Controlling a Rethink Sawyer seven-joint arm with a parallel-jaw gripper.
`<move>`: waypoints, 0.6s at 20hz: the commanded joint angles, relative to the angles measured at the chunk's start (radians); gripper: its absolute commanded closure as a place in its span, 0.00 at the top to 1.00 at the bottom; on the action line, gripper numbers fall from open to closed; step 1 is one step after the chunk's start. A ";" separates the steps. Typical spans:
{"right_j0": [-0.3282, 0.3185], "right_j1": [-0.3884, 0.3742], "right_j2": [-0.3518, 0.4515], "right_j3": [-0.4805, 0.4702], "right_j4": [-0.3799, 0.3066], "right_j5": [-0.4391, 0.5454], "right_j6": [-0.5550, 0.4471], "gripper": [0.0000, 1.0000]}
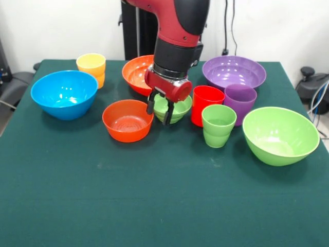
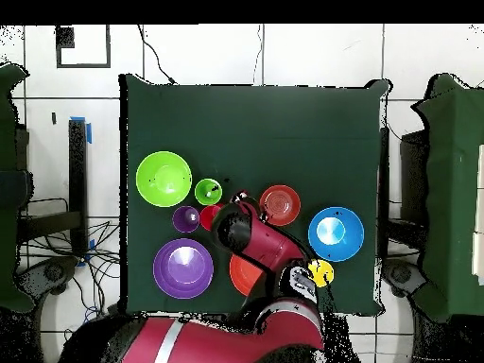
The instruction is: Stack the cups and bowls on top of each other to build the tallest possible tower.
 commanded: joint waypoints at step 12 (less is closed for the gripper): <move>0.012 -0.129 -0.015 0.043 -0.072 0.188 0.058 1.00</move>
